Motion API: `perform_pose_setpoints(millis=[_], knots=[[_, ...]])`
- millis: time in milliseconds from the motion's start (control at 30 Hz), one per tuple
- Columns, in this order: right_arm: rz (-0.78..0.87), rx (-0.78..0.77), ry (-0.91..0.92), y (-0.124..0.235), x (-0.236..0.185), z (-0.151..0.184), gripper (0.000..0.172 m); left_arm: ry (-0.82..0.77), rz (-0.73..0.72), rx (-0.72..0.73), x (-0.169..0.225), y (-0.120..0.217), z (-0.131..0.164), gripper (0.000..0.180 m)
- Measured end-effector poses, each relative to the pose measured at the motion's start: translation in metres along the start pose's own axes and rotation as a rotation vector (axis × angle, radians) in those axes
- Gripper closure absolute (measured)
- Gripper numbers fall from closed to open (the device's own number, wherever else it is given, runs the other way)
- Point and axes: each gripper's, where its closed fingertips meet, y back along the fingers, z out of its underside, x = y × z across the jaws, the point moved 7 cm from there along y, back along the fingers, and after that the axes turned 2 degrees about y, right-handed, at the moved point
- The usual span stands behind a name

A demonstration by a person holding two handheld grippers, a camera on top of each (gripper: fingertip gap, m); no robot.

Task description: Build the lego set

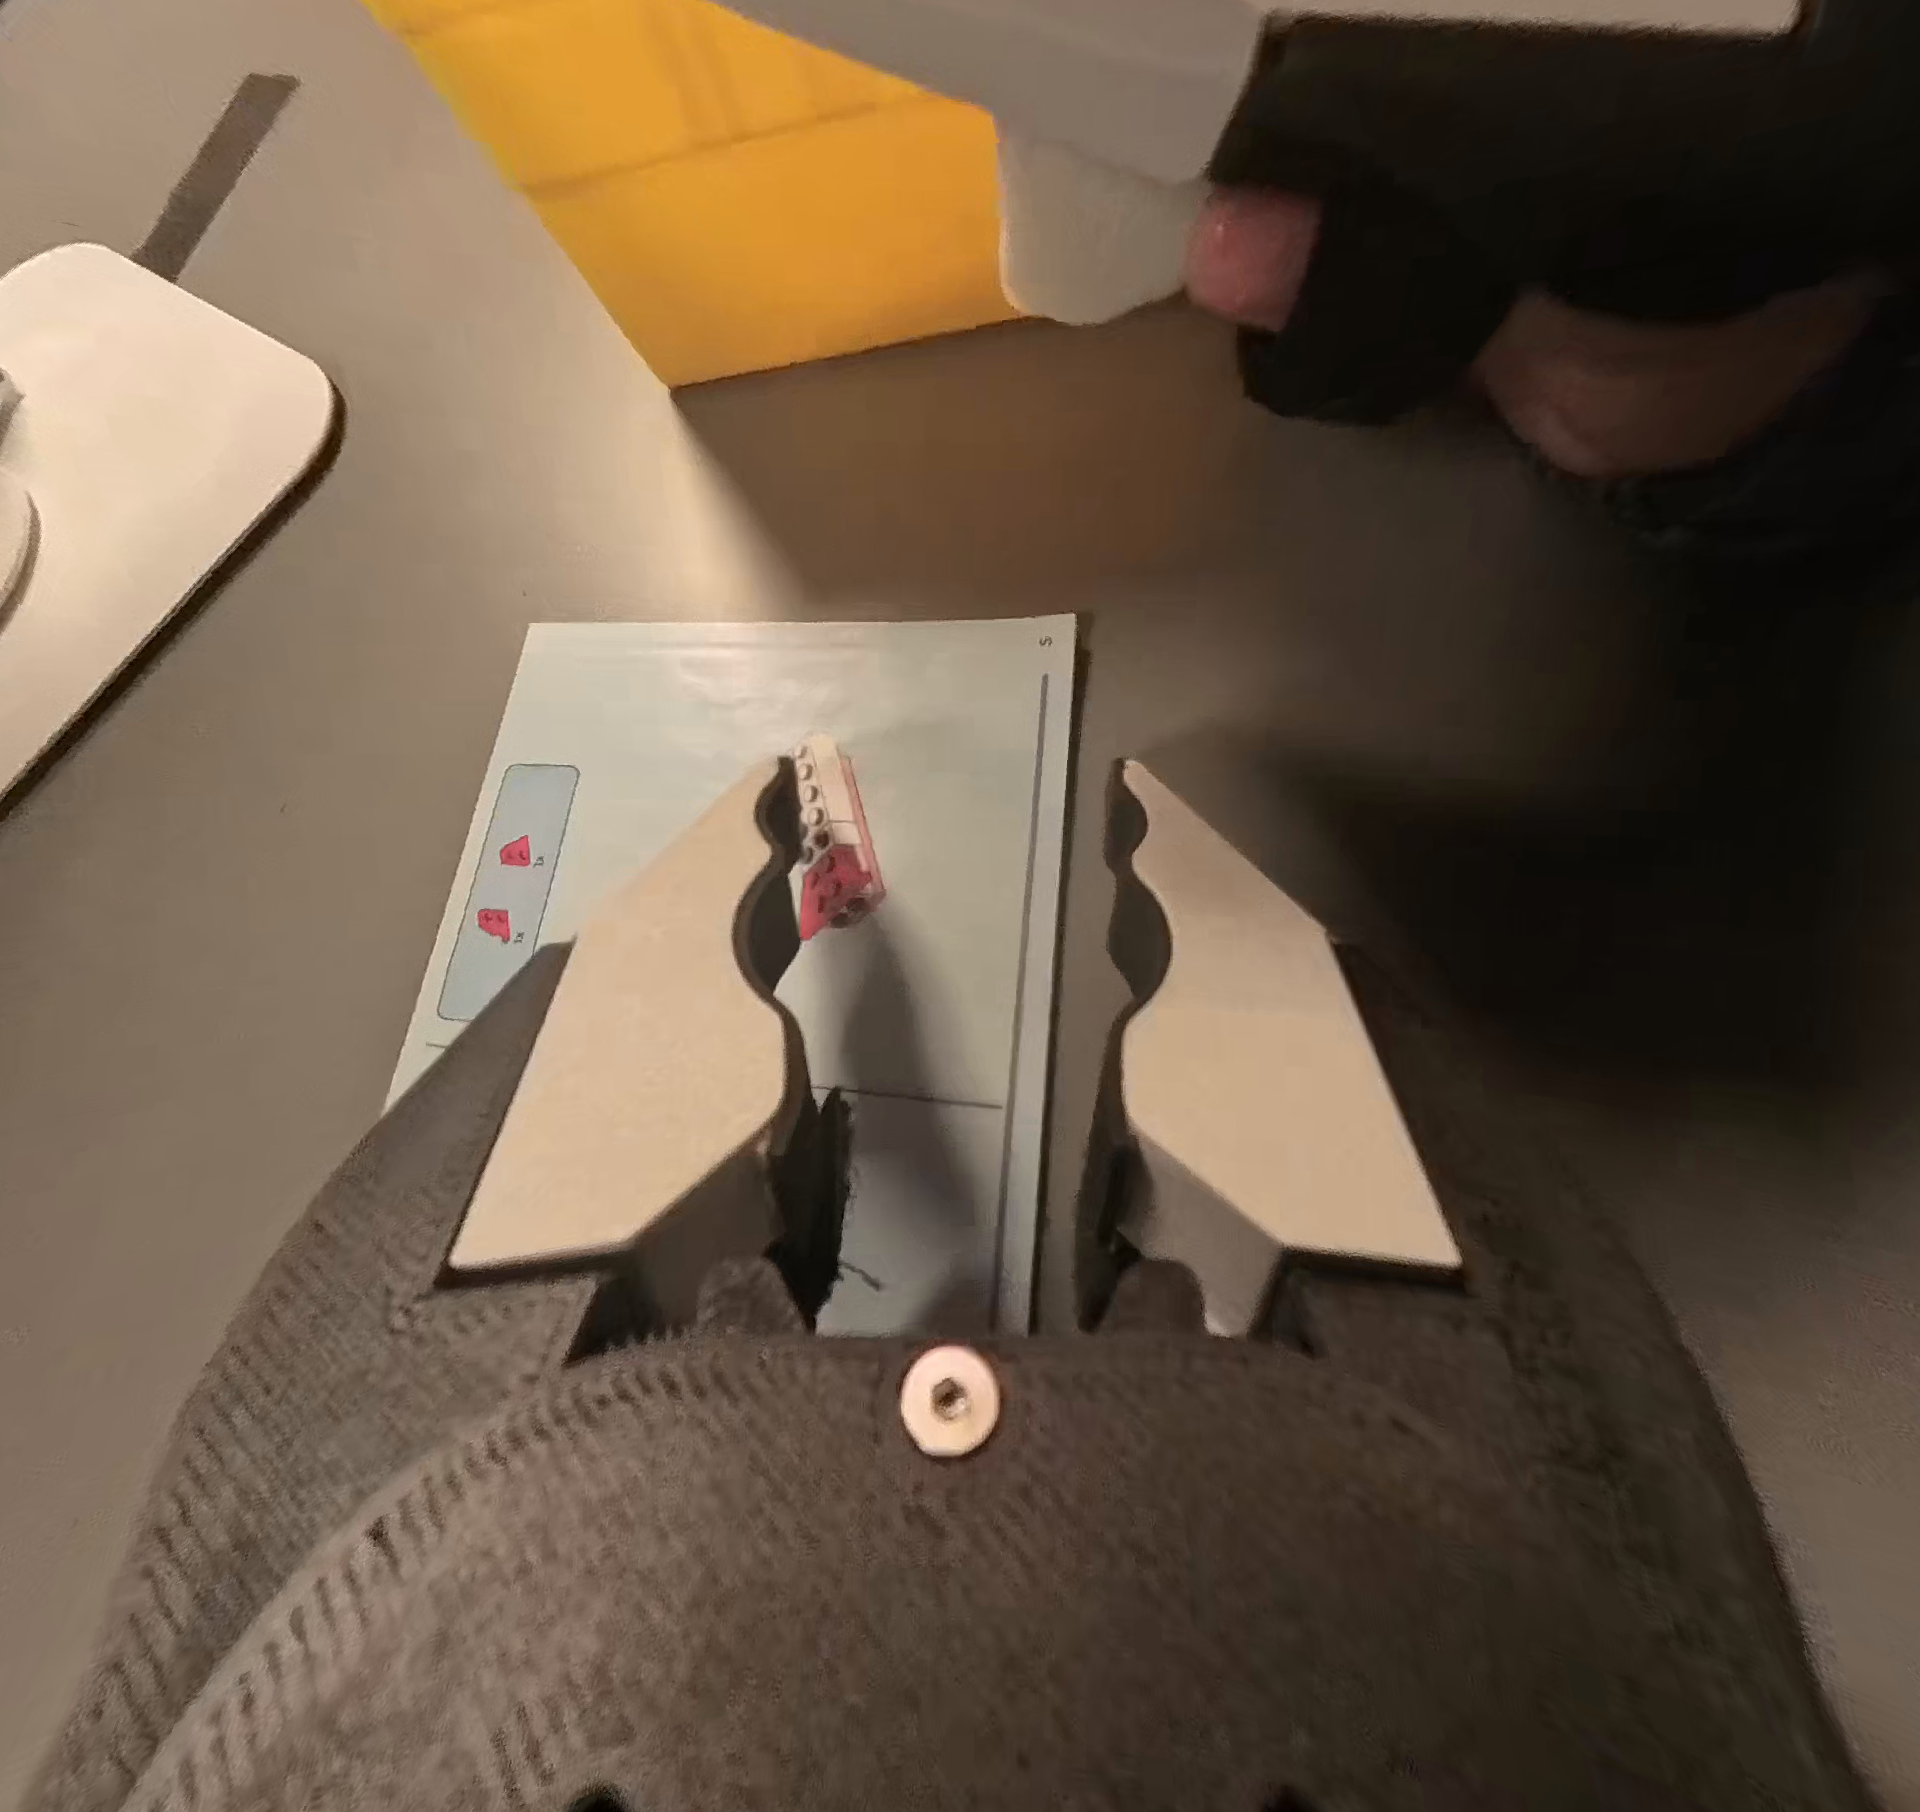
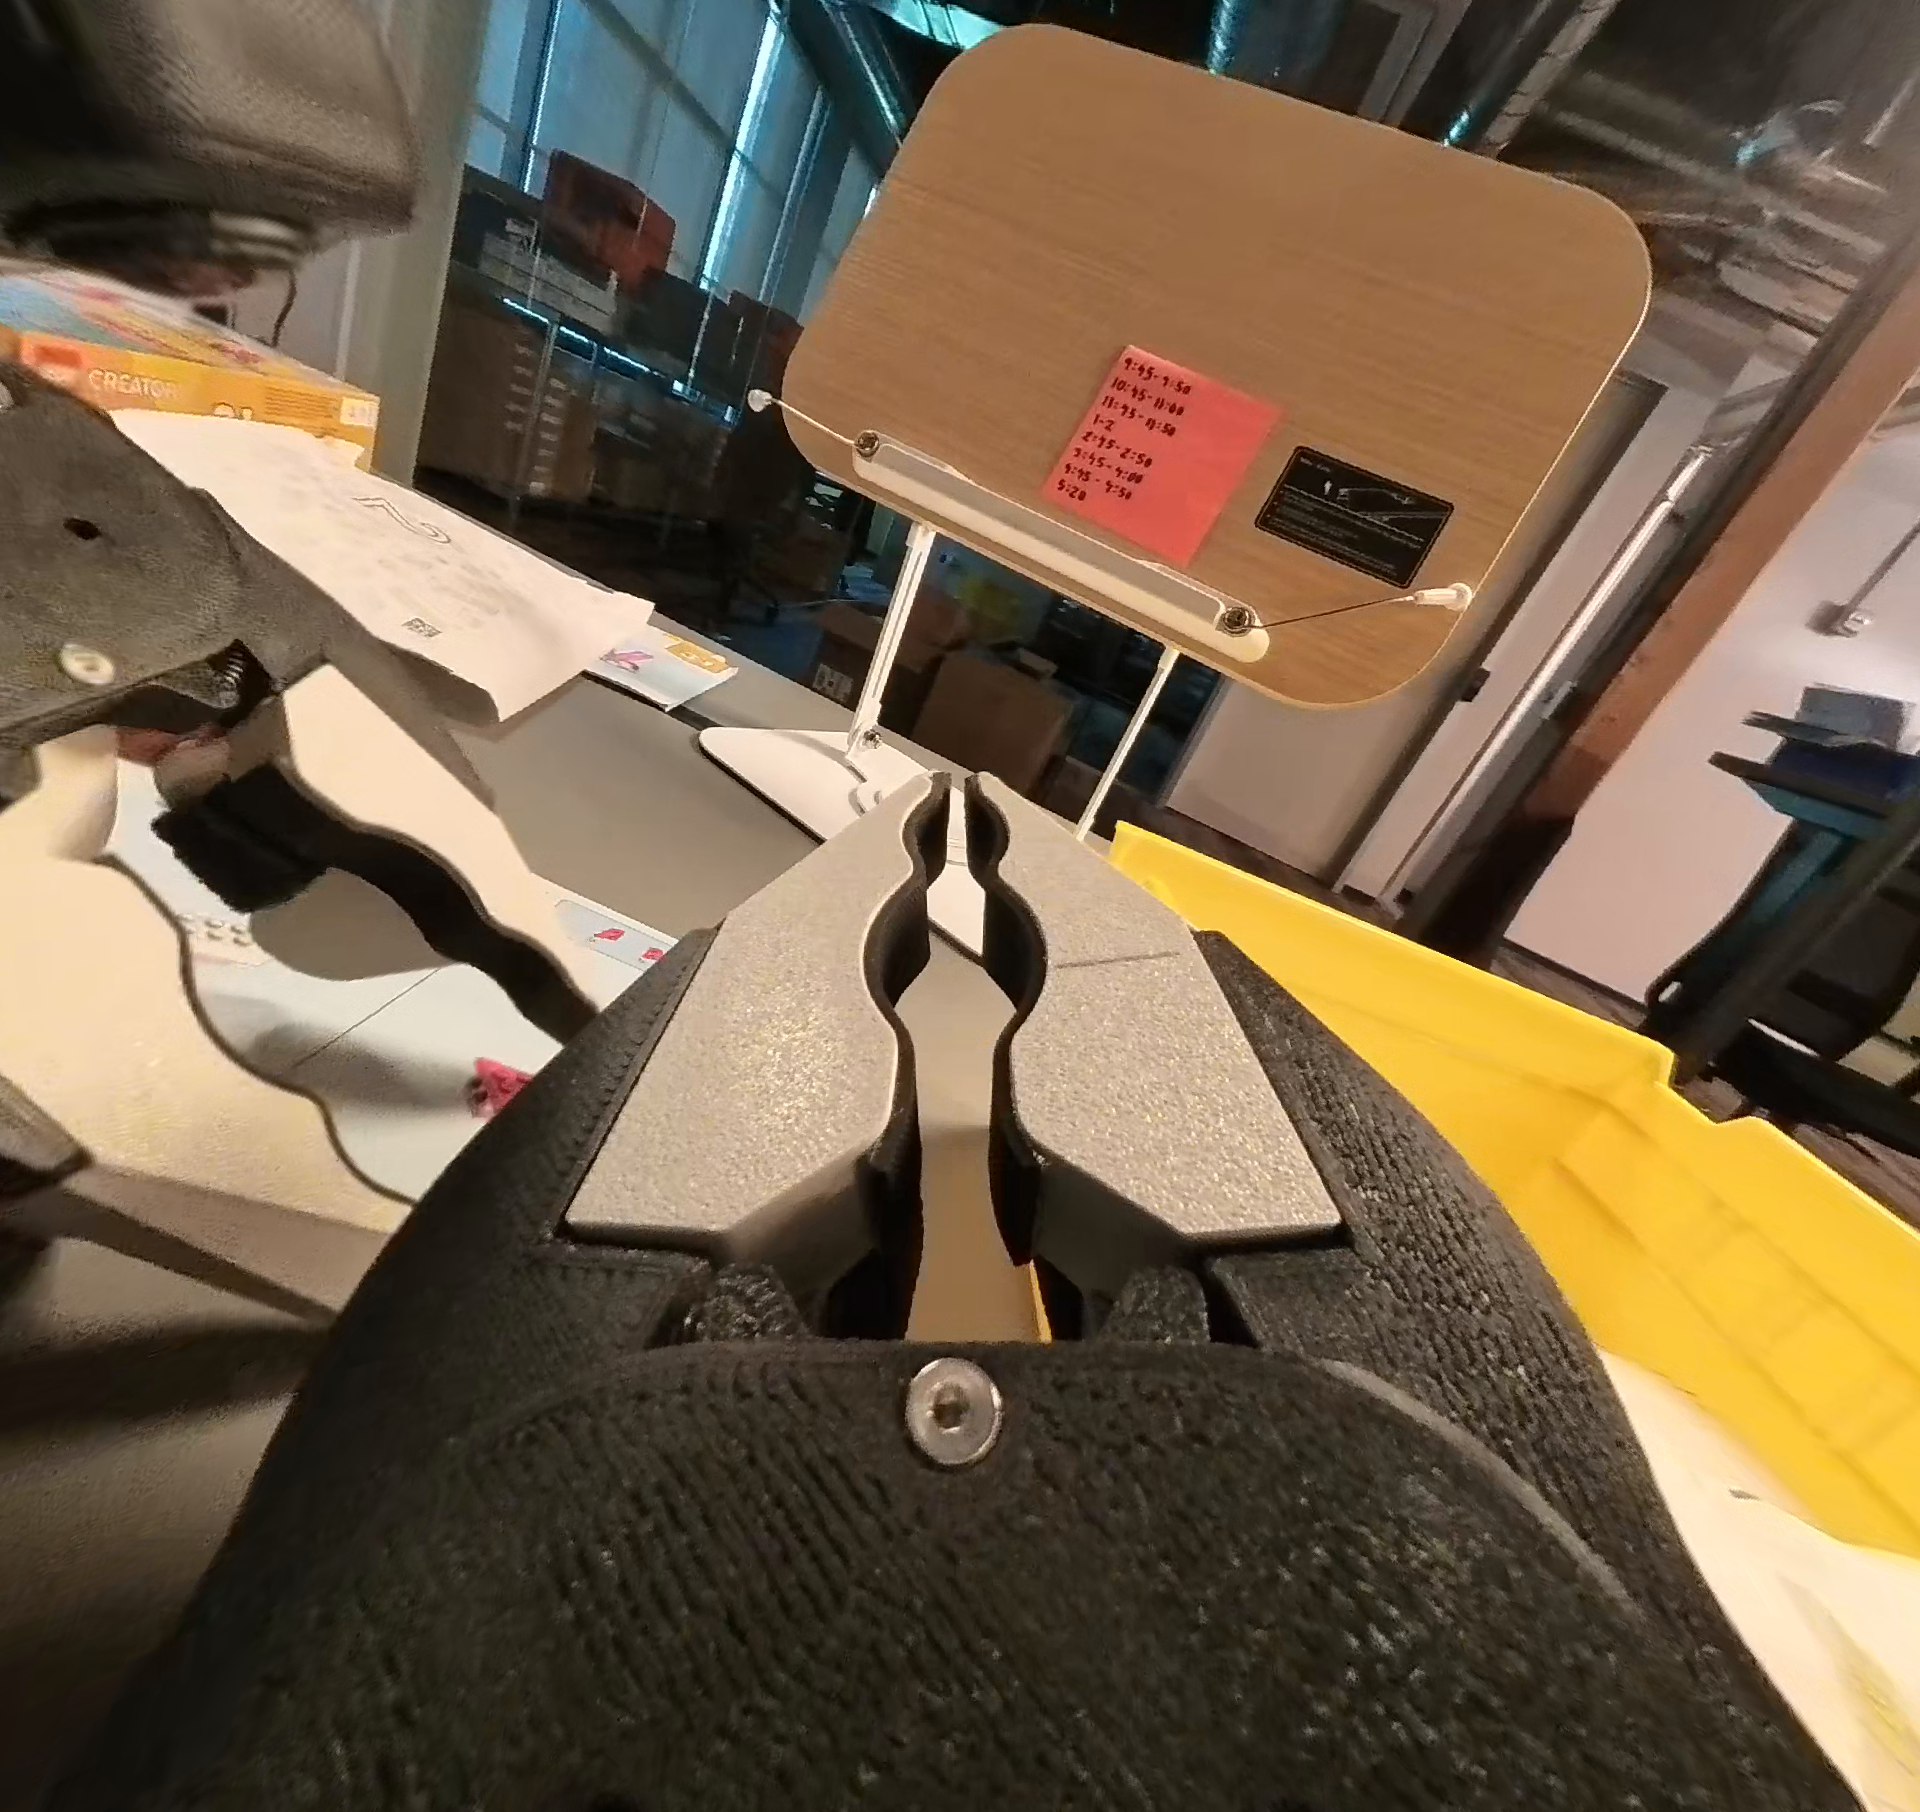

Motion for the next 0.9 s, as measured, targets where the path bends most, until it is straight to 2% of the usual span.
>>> perform_pose_setpoints(millis=[167,333,467,667,900], knots=[[-0.004,0.002,-0.007,0.000,0.000,0.000,0.171,0.015,-0.008,-0.006,-0.002,0.000,0.001,0.134],[-0.011,0.000,0.003,0.000,-0.002,-0.001,0.171,0.105,0.063,-0.026,-0.006,-0.001,0.002,0.138],[-0.018,0.001,0.007,0.000,-0.004,-0.002,0.171,0.183,0.029,-0.027,-0.015,-0.001,0.003,0.137],[-0.020,0.001,0.003,0.000,-0.004,-0.002,0.171,0.234,0.098,-0.011,-0.016,0.000,0.003,0.146],[-0.018,-0.001,-0.009,0.000,-0.003,-0.001,0.171,0.400,0.191,0.043,-0.025,0.005,0.003,0.149]])
